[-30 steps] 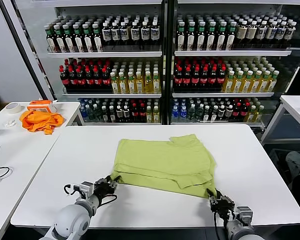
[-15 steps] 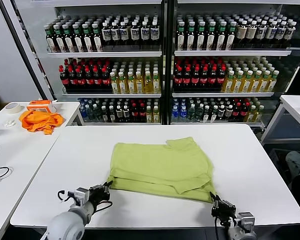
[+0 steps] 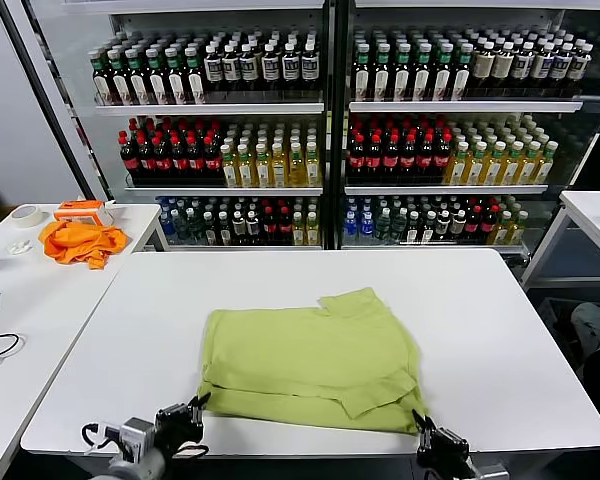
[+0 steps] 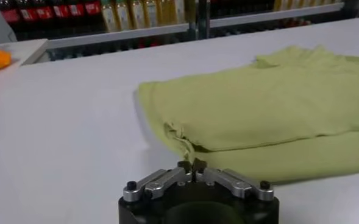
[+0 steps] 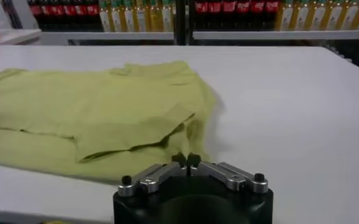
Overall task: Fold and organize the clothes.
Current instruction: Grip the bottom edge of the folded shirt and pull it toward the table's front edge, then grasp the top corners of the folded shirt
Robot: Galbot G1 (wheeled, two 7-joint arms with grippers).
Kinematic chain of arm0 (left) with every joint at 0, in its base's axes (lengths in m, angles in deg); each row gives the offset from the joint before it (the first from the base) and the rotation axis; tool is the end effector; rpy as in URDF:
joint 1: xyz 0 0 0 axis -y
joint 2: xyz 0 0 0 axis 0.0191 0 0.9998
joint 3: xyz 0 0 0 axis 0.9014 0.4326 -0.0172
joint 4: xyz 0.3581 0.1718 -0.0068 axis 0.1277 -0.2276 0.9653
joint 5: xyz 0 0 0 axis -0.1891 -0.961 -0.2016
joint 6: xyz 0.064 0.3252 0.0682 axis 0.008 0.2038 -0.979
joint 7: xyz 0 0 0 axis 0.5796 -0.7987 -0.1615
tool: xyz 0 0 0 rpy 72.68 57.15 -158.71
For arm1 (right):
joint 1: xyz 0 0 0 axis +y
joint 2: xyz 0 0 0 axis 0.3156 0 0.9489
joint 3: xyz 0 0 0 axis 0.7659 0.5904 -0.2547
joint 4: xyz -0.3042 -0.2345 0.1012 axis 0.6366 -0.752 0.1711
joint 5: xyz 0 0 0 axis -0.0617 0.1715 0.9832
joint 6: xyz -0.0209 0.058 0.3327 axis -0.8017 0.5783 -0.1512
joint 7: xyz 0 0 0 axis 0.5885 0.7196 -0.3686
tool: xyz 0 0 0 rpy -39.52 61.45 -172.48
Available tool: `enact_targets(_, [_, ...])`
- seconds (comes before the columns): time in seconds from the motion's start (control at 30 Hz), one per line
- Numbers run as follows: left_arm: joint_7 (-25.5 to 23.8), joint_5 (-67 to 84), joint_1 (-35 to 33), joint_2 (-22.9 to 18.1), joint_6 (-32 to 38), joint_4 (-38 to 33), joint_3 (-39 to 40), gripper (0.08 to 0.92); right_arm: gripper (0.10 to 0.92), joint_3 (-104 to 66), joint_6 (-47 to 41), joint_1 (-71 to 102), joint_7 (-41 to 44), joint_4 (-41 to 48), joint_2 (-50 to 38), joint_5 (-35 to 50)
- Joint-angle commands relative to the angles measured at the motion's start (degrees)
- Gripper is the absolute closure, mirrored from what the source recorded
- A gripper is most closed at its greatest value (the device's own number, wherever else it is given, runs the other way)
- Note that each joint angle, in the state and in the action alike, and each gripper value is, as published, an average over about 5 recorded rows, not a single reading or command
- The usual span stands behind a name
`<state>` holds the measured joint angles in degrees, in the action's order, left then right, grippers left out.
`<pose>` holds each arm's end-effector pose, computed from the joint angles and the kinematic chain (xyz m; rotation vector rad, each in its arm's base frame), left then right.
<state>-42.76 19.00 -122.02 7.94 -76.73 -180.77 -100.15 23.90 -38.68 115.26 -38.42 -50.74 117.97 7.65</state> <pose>0.1316 0.0909 -0.2952 -0.3209 -2.4986 -0.1719 0.0721 -0.0688 -0.3028 0.2005 -2.6018 0.0611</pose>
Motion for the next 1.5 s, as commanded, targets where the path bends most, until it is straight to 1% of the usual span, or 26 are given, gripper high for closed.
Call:
enact_targets(0.03, [0.59,-0.79,-5.08,0.76,0.01,-5.48,-1.79,0.794,0.793,-0.05,-1.09,2.95,0.10,-1.92,0.12,-2.39])
enact_targets(0.2, [0.42,-0.26,-1.48,2.31,-0.02,-7.62,-4.90,0.646,0.646,-4.03,-3.08,0.83,-0.06,-6.11,-1.31,0.33])
enact_targets(0.27, [0.33,0.76,1.20,3.21,0.00,-6.32,-5.91,0.586,0.594,-5.85,-4.08,-1.42,-0.37,-7.51,-2.22,2.72])
enact_targets(0.37, [-0.41,4.56,6.86,4.17,0.05,-2.05,-6.03,0.499,0.508,-6.92,-5.74,-7.53,-0.83,-7.26,-3.76,6.10])
enact_targets(0.5, [-1.38,7.79,16.53,4.37,0.24,5.53,-1.74,0.395,0.386,-3.14,-8.58,-20.86,-2.14,-1.21,-4.55,9.01])
enact_targets(0.6, [-1.53,7.64,24.32,3.82,0.23,12.19,2.70,0.317,0.300,1.59,-10.17,-31.77,-2.72,5.71,-3.76,11.34])
enact_targets(0.73, [-2.13,7.41,31.67,2.62,0.11,18.75,6.99,0.211,0.218,7.23,-10.39,-42.19,-2.40,15.51,-1.46,11.27])
enact_targets(0.83, [-2.93,7.07,34.89,1.33,0.39,22.80,8.92,0.182,0.205,10.15,-10.38,-47.75,-2.33,22.05,1.20,9.35])
enact_targets(0.97, [-3.95,6.77,38.17,-0.12,1.16,29.05,10.13,0.178,0.203,13.15,-10.18,-53.29,-2.26,29.66,5.36,6.52])
enact_targets(1.1, [-4.93,6.80,40.98,-0.60,1.35,34.38,10.92,0.177,0.203,14.96,-10.02,-57.89,-2.03,37.16,8.52,4.15])
enact_targets(1.3, [-6.29,5.88,43.44,-1.58,1.80,38.66,12.49,0.177,0.203,15.14,-7.90,-62.32,-1.78,48.17,12.95,0.27])
enact_targets(1.5, [-6.82,4.65,45.85,-3.44,2.74,43.01,13.62,0.177,0.203,15.20,-5.83,-63.65,-0.98,54.13,15.76,-2.60])
